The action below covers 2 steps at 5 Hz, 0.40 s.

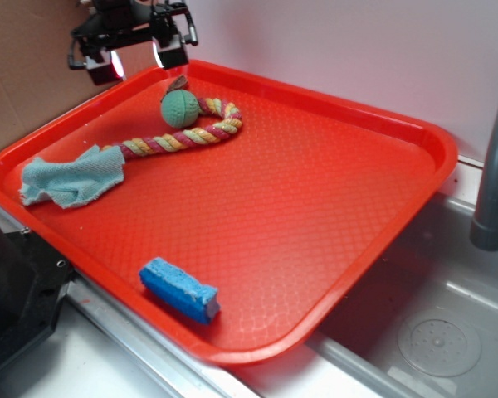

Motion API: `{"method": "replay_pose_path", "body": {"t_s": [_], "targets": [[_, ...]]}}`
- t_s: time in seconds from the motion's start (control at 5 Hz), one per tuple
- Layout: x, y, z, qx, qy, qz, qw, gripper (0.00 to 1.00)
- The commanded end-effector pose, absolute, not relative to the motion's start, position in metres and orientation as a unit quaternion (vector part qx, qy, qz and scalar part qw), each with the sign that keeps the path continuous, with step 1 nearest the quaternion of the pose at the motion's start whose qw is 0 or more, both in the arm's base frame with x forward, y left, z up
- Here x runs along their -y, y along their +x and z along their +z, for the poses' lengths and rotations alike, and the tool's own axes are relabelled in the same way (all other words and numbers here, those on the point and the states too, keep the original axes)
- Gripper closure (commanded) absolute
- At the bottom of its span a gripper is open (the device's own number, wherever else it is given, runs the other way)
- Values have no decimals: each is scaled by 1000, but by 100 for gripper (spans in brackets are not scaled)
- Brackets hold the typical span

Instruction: Grab the wood chip.

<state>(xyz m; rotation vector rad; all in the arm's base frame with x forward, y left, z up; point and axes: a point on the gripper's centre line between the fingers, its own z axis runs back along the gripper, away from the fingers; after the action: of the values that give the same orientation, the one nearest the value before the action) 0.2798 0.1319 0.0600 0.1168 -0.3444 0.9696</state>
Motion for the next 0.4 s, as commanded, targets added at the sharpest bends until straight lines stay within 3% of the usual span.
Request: {"method": "replay_pose_path", "body": {"t_s": [0.0, 0.2], "targets": [[-164, 311, 41, 188, 55, 469, 861, 0], [-164, 317, 28, 176, 70, 462, 866, 0]]}}
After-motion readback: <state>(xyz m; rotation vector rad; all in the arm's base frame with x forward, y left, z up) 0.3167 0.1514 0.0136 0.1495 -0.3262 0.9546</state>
